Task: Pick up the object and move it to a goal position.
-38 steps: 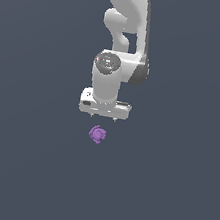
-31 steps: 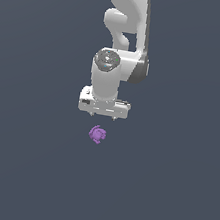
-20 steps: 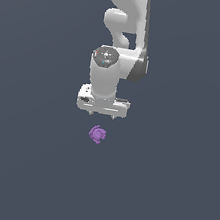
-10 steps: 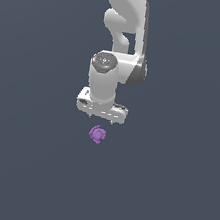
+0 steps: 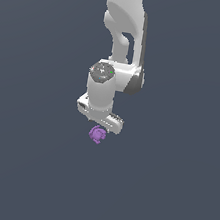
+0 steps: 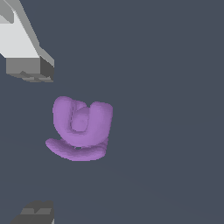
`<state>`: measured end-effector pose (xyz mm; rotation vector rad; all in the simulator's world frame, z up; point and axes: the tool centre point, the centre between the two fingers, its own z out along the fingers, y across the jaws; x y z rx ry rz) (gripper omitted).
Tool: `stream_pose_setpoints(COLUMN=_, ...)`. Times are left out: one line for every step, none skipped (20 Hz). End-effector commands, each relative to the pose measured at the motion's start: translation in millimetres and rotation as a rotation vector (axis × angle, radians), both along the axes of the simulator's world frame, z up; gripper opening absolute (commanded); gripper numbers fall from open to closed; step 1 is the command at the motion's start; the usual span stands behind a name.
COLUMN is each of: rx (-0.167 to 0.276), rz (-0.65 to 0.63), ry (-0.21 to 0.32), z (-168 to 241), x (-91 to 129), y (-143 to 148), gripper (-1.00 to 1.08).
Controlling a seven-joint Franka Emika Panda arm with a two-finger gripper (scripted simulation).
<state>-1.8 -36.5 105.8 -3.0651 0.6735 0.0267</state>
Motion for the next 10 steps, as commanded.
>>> stream_pose_setpoints(rx=-0.003, rz=-0.053, ry=-0.005, z=-5.2, x=3.7, y=-1.0, gripper=1.00)
stream_pose_setpoints(rx=-0.004, rz=-0.070, ry=-0.007, z=-6.9, x=4.9, y=-1.4, gripper=1.00)
stream_pose_setpoints(rx=-0.004, rz=-0.086, ry=-0.008, z=-8.5, x=5.9, y=-1.7, gripper=1.00)
stream_pose_setpoints(rx=-0.005, rz=-0.100, ry=-0.010, z=-9.9, x=6.9, y=-2.0, gripper=1.00)
stream_pose_setpoints(rx=-0.006, rz=-0.112, ry=-0.011, z=-11.2, x=7.7, y=-2.2, gripper=1.00)
stream_pose_setpoints(rx=-0.006, rz=-0.123, ry=-0.012, z=-12.4, x=8.5, y=-2.4, gripper=1.00)
stream_pose_setpoints(rx=-0.007, rz=-0.133, ry=-0.013, z=-13.3, x=9.1, y=-2.6, gripper=1.00)
stream_pose_setpoints(rx=-0.007, rz=-0.141, ry=-0.013, z=-14.2, x=9.6, y=-2.8, gripper=1.00)
stream_pose_setpoints(rx=-0.008, rz=-0.148, ry=-0.014, z=-14.9, x=10.1, y=-3.0, gripper=1.00)
stream_pose_setpoints(rx=-0.008, rz=-0.153, ry=-0.015, z=-15.4, x=10.4, y=-3.1, gripper=1.00)
